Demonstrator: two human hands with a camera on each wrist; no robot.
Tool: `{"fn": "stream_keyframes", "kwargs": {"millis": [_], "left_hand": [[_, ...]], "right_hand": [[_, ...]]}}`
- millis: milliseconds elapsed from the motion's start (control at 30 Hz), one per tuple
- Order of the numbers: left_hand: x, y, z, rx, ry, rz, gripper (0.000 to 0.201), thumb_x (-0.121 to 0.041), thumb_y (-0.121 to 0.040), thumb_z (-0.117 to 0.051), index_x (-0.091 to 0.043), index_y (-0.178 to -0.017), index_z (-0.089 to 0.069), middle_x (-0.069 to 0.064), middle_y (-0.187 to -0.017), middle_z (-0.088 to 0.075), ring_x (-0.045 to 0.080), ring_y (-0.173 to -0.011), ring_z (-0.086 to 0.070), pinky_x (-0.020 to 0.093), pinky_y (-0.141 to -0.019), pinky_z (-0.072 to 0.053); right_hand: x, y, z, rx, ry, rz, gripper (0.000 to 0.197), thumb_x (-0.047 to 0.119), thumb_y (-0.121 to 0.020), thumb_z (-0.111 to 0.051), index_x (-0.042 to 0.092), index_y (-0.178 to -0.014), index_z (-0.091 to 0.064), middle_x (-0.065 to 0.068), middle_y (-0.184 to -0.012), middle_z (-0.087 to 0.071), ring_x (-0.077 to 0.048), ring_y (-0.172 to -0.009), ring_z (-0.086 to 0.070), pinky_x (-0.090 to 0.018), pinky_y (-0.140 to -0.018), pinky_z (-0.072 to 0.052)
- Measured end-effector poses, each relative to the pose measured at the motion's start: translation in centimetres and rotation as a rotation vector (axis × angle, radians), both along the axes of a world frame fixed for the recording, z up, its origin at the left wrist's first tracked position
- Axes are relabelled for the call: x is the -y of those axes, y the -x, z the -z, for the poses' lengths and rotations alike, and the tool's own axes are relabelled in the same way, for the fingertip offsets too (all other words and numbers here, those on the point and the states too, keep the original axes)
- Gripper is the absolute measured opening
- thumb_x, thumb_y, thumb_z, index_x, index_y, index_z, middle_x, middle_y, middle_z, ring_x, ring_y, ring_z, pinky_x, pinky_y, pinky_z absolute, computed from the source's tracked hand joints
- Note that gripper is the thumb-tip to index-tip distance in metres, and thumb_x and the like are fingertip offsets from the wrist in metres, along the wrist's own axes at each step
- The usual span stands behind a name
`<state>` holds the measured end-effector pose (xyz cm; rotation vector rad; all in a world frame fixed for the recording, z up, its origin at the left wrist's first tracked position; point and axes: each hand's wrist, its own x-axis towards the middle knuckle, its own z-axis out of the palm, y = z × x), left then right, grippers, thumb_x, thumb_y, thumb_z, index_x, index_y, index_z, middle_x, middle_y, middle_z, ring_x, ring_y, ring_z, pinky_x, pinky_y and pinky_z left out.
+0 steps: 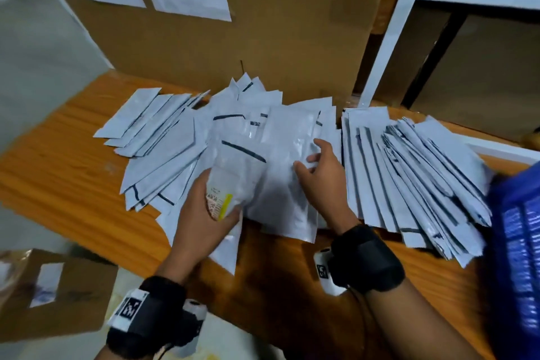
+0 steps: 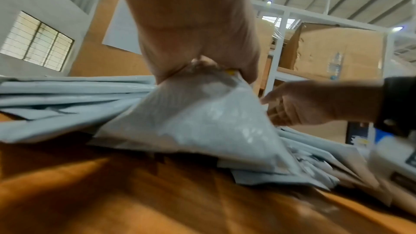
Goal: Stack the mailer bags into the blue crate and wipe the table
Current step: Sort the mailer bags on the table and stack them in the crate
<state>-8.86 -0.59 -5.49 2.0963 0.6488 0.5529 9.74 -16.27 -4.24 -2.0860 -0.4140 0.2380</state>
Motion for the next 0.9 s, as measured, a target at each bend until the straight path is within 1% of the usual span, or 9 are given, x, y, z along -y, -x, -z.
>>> {"fn": "stream_keyframes", "kwargs": {"millis": [100,167,233,300,400,500,600,733,900], "left_hand": [[-1.8,-1.4,-0.4,0.054,-0.027,-0.063,0.084,-0.036,-0.08,-0.078,-0.036,-0.147,-0.028,-0.012,-0.143,-0.043,0.003,-0.128,-0.044,0.013,-0.097,-0.04],[-2.8,-2.5,0.4,0.021,-0.034,-0.084,0.09,-0.04,-0.082,-0.075,-0.034,-0.153,-0.02,-0.011,-0.15,-0.037,0.007,-0.133,-0.04,0.024,-0.102,-0.039],[-3.1,-3.6,1.3,-0.003,0.063,-0.093,0.093,-0.039,-0.084,-0.074,-0.032,-0.155,-0.015,-0.015,-0.152,-0.031,0.004,-0.133,-0.037,0.021,-0.104,-0.036],[-3.3,-4.5,2.2,-0.014,0.192,-0.1,0.094,-0.038,-0.084,-0.074,-0.035,-0.155,-0.013,-0.018,-0.152,-0.029,0.002,-0.134,-0.035,0.016,-0.105,-0.033],[-4.3,-5.3,3.5,-0.034,0.306,-0.09,0.095,-0.048,-0.079,-0.076,-0.041,-0.153,-0.017,-0.009,-0.154,-0.037,0.013,-0.136,-0.041,0.036,-0.111,-0.037],[-5.3,-5.4,3.4,-0.029,0.424,-0.038,0.095,-0.055,-0.069,-0.078,-0.043,-0.149,-0.028,-0.005,-0.139,-0.054,0.016,-0.124,-0.055,0.042,-0.103,-0.048],[-6.2,-4.9,2.4,-0.019,0.438,0.049,0.101,-0.059,-0.066,-0.078,-0.044,-0.15,-0.023,-0.006,-0.148,-0.045,0.017,-0.13,-0.049,0.046,-0.106,-0.045],[-6.4,-3.7,0.6,0.068,0.398,0.08,0.089,-0.034,-0.082,-0.077,-0.037,-0.152,-0.023,-0.012,-0.145,-0.041,0.01,-0.123,-0.049,0.025,-0.093,-0.047],[-4.8,-2.0,-2.6,0.198,0.388,0.078,0.077,-0.04,-0.08,-0.077,-0.045,-0.145,-0.035,-0.014,-0.128,-0.052,0.005,-0.108,-0.057,0.033,-0.09,-0.053]], "right_hand": [[-1.4,-1.0,1.1,0.003,0.062,0.016,0.081,0.041,-0.078,-0.078,0.016,-0.142,-0.036,-0.011,-0.12,-0.059,-0.026,-0.103,-0.061,-0.031,-0.08,-0.046],[-2.1,-1.0,1.7,0.0,0.087,0.039,0.089,0.042,-0.072,-0.083,0.015,-0.142,-0.034,-0.012,-0.127,-0.056,-0.028,-0.11,-0.059,-0.033,-0.085,-0.047],[-2.6,-0.9,2.0,-0.003,0.105,0.055,0.088,0.039,-0.072,-0.085,0.014,-0.14,-0.035,-0.012,-0.129,-0.057,-0.03,-0.111,-0.059,-0.036,-0.086,-0.049],[-3.0,-0.6,2.1,-0.009,0.136,0.062,0.079,0.034,-0.075,-0.083,0.012,-0.136,-0.037,-0.011,-0.12,-0.062,-0.032,-0.105,-0.063,-0.035,-0.078,-0.05],[-3.2,-0.4,1.5,-0.026,0.161,0.101,0.054,0.028,-0.083,-0.075,0.007,-0.124,-0.046,-0.005,-0.094,-0.062,-0.028,-0.091,-0.064,-0.028,-0.065,-0.043],[-2.8,0.3,0.4,-0.064,0.047,0.153,0.021,0.025,-0.09,-0.067,0.011,-0.101,-0.056,0.007,-0.083,-0.057,-0.012,-0.076,-0.057,-0.018,-0.056,-0.036],[-2.2,1.7,-0.8,-0.076,-0.102,0.214,0.012,0.022,-0.091,-0.063,0.015,-0.088,-0.054,0.006,-0.078,-0.058,-0.01,-0.071,-0.056,-0.017,-0.053,-0.037],[-1.5,4.2,-2.2,0.033,-0.182,0.296,0.009,0.017,-0.091,-0.06,0.013,-0.097,-0.053,0.0,-0.088,-0.061,-0.013,-0.078,-0.058,-0.027,-0.061,-0.044],[1.1,8.3,-3.7,0.065,-0.221,0.377,0.021,0.016,-0.092,-0.059,0.018,-0.11,-0.047,0.009,-0.092,-0.061,-0.002,-0.078,-0.059,-0.015,-0.055,-0.039]]}}
